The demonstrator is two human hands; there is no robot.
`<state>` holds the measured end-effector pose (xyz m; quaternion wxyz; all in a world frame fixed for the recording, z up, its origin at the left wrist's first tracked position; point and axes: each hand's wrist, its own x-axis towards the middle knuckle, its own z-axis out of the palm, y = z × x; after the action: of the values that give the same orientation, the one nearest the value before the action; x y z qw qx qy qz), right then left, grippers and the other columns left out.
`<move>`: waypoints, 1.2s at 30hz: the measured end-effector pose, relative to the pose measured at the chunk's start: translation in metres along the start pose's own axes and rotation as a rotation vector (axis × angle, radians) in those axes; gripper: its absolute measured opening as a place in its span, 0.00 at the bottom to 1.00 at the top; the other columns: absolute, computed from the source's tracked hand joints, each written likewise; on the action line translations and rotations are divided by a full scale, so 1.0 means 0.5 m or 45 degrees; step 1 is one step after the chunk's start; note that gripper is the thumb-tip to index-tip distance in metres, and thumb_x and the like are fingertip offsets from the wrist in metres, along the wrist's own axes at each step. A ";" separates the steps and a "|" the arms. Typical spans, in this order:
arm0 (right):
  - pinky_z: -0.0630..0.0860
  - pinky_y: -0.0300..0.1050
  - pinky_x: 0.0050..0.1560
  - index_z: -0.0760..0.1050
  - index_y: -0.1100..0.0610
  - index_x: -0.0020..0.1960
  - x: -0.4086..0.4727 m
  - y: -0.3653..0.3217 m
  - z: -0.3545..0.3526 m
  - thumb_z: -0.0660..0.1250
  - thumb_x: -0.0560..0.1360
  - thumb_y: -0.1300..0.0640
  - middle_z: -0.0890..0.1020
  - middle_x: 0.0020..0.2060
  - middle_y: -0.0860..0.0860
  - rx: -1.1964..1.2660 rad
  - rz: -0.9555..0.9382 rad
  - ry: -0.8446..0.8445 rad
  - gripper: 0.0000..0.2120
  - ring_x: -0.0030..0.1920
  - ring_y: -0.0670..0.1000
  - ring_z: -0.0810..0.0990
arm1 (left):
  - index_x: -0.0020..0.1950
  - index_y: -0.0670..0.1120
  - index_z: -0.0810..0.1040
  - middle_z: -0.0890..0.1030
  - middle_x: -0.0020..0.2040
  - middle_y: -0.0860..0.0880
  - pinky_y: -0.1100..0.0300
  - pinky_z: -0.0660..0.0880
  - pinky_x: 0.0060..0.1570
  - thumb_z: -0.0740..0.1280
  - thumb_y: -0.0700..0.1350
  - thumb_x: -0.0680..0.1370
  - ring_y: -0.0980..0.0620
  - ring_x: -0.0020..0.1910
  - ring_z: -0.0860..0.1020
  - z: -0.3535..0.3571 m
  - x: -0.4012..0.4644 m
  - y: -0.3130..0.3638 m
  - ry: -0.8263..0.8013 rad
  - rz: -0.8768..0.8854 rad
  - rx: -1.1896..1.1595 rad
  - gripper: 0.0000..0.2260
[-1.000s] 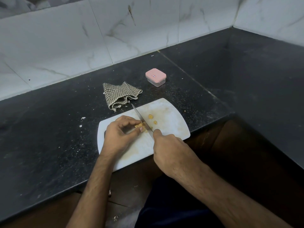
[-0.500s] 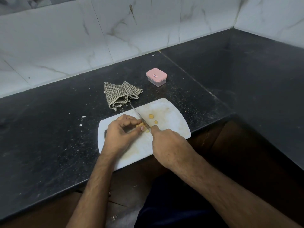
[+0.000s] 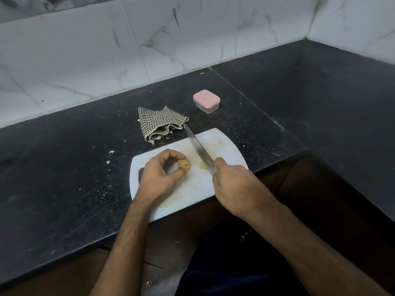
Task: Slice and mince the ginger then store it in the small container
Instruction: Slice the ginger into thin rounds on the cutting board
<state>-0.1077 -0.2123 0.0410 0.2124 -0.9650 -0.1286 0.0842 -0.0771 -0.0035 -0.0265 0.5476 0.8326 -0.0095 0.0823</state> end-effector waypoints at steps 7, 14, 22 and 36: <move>0.74 0.50 0.40 0.64 0.53 0.56 -0.017 -0.001 0.020 0.53 0.82 0.57 0.73 0.37 0.49 -0.043 0.007 -0.013 0.04 0.44 0.54 0.78 | 0.53 0.52 0.84 0.86 0.53 0.54 0.47 0.75 0.68 0.76 0.41 0.75 0.55 0.58 0.82 0.003 0.002 -0.004 -0.013 0.011 0.016 0.10; 0.78 0.51 0.42 0.65 0.54 0.62 -0.039 -0.031 0.049 0.55 0.81 0.57 0.74 0.41 0.50 -0.006 0.005 -0.012 0.10 0.47 0.55 0.80 | 0.53 0.52 0.85 0.86 0.53 0.52 0.45 0.76 0.66 0.78 0.41 0.74 0.52 0.58 0.83 -0.001 0.003 -0.004 -0.009 0.035 0.000 0.10; 0.73 0.47 0.40 0.62 0.55 0.70 -0.039 -0.041 0.040 0.56 0.81 0.58 0.71 0.43 0.50 -0.053 0.025 -0.070 0.18 0.47 0.52 0.76 | 0.53 0.51 0.86 0.86 0.52 0.51 0.46 0.77 0.64 0.78 0.42 0.75 0.52 0.56 0.83 0.000 -0.001 0.002 -0.006 0.059 0.021 0.08; 0.76 0.50 0.44 0.65 0.55 0.65 -0.005 -0.031 0.026 0.54 0.81 0.58 0.77 0.45 0.53 -0.060 0.055 -0.115 0.13 0.47 0.54 0.78 | 0.51 0.53 0.86 0.87 0.50 0.53 0.44 0.77 0.64 0.80 0.46 0.73 0.53 0.55 0.84 0.000 0.001 -0.001 0.003 -0.015 -0.021 0.09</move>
<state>-0.1161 -0.1942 0.0363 0.1819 -0.9675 -0.1191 0.1292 -0.0764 -0.0032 -0.0268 0.5550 0.8280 -0.0046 0.0801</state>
